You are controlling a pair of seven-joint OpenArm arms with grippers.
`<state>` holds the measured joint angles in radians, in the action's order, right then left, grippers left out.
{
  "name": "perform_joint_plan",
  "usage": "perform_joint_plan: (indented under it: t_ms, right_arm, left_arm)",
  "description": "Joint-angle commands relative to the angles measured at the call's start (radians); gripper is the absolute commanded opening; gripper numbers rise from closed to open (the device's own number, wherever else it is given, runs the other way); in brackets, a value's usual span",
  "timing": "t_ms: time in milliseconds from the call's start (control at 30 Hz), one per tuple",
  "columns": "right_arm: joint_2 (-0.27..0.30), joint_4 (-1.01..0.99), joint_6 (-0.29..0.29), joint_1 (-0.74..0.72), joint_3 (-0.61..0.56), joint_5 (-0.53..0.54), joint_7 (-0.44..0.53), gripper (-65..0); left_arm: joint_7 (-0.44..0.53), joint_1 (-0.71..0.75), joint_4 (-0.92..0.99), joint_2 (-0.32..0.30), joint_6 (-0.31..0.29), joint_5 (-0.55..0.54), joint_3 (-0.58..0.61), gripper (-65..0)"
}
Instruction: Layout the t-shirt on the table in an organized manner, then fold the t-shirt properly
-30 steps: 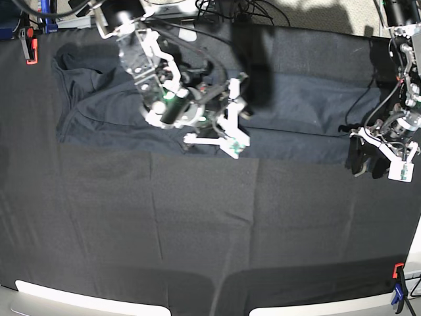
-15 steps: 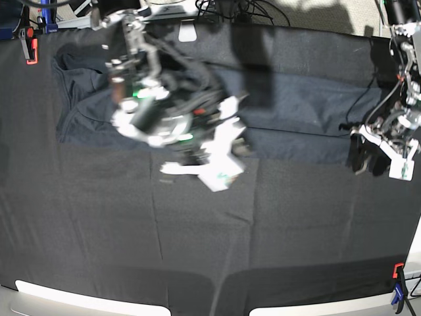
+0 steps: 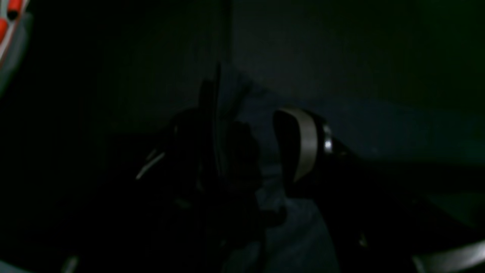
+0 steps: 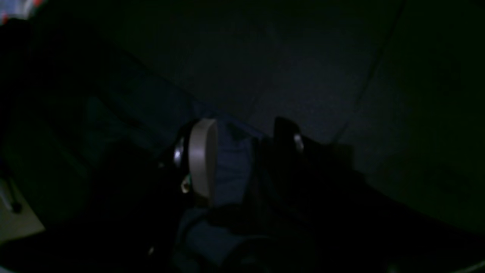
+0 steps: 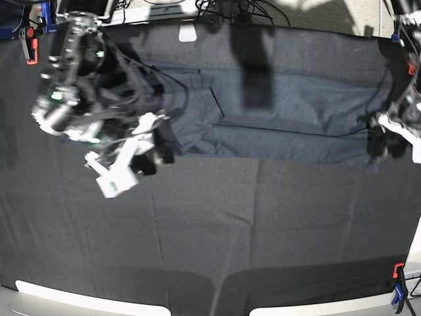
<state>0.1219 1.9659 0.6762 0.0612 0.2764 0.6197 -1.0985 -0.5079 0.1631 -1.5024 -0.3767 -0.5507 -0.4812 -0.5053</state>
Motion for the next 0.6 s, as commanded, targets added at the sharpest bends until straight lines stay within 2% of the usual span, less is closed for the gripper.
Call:
perform_joint_plan:
  t_ms: [0, 100, 233, 367, 500, 567]
  right_arm:
    - [0.006, 0.020, 0.022, -0.016, 0.018, 0.036, 0.000, -41.3]
    - [0.006, 0.020, 0.022, -0.016, 0.060, 0.082, -0.020, -41.3]
    - [0.006, 0.020, 0.022, -0.013, 0.077, 0.098, -0.020, -41.3]
    - [0.006, 0.020, 0.022, -0.014, 0.077, 0.098, -0.020, -41.3]
    - [0.006, 0.020, 0.022, -0.014, 0.077, 0.098, -0.020, -41.3]
    - [0.006, 0.020, 0.022, -0.013, 0.077, 0.098, -0.020, -41.3]
  left_arm:
    - [0.030, -0.007, -0.009, -0.016, -0.002, -0.018, -0.006, -34.0]
    - [0.034, -0.014, 0.047, -0.017, 0.027, -0.017, -0.006, -34.1]
    - [0.066, -0.028, 0.156, -0.017, 0.024, -0.018, -0.006, -34.0]
    - [0.067, -0.034, 0.206, -0.017, -0.032, -0.019, -0.006, -34.1]
    - [0.067, -0.035, 0.207, -0.017, -0.040, -0.046, -0.005, -34.1]
    - [0.064, -0.036, 0.210, -0.017, -0.065, -0.066, -0.003, -34.1]
